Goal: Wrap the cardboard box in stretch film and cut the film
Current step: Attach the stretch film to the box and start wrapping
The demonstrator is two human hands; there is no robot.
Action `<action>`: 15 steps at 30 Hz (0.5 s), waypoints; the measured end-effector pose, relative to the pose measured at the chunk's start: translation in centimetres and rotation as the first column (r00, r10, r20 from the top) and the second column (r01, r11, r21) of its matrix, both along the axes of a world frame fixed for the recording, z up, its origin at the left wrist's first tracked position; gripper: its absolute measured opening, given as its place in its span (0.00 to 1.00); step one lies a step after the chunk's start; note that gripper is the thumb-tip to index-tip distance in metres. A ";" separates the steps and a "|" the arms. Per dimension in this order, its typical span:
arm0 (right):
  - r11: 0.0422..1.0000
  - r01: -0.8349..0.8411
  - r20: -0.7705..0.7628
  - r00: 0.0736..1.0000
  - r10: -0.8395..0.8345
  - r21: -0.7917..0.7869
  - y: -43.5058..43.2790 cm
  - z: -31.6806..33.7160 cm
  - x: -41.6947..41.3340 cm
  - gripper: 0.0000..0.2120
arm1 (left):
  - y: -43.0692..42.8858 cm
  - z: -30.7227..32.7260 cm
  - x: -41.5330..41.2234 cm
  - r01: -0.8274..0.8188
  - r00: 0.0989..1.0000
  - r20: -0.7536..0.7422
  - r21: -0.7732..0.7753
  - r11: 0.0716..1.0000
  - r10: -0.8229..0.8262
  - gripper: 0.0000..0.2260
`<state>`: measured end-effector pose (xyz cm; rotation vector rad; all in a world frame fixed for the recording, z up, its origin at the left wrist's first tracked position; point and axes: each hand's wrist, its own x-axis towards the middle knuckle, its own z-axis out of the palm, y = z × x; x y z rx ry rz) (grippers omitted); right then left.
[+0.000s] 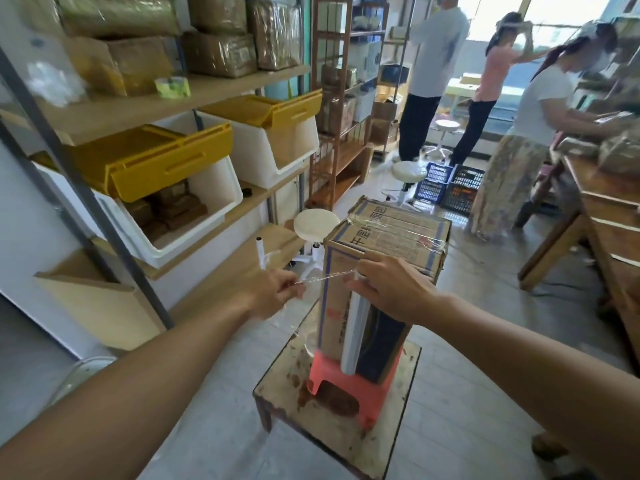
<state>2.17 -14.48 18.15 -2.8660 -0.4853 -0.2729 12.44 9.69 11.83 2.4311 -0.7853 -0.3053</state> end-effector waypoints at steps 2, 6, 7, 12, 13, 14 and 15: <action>0.999 0.027 0.007 1.000 -0.028 0.020 0.5 0.0 0.9 0.11 | 1.1 0.2 1.4 0.007 1.000 -0.026 -0.019 1.000 -0.007 0.12; 0.997 0.072 0.077 0.994 -0.075 0.040 2.6 -0.2 2.8 0.11 | 3.0 0.5 5.1 0.055 0.998 -0.006 -0.028 0.998 -0.055 0.15; 0.996 0.083 0.089 0.992 -0.086 0.030 3.3 -0.6 3.3 0.11 | 3.5 0.4 6.0 0.079 0.997 0.010 -0.012 0.997 -0.078 0.17; 0.967 0.252 0.035 0.967 -0.253 0.034 7.1 -2.5 5.2 0.11 | 6.1 -0.9 11.0 0.190 0.974 0.101 0.123 0.974 -0.203 0.15; 0.956 0.292 0.038 0.955 -0.293 0.013 7.7 -3.1 5.6 0.11 | 6.6 -1.1 12.2 0.221 0.967 0.097 0.140 0.965 -0.235 0.13; 0.944 0.330 0.042 0.943 -0.329 -0.011 8.4 -3.4 5.8 0.12 | 7.0 -1.4 13.2 0.248 0.961 0.087 0.154 0.956 -0.264 0.12; 0.934 0.356 0.044 0.934 -0.355 -0.034 9.0 -3.8 5.9 0.13 | 7.2 -1.7 14.1 0.274 0.955 0.068 0.165 0.947 -0.288 0.11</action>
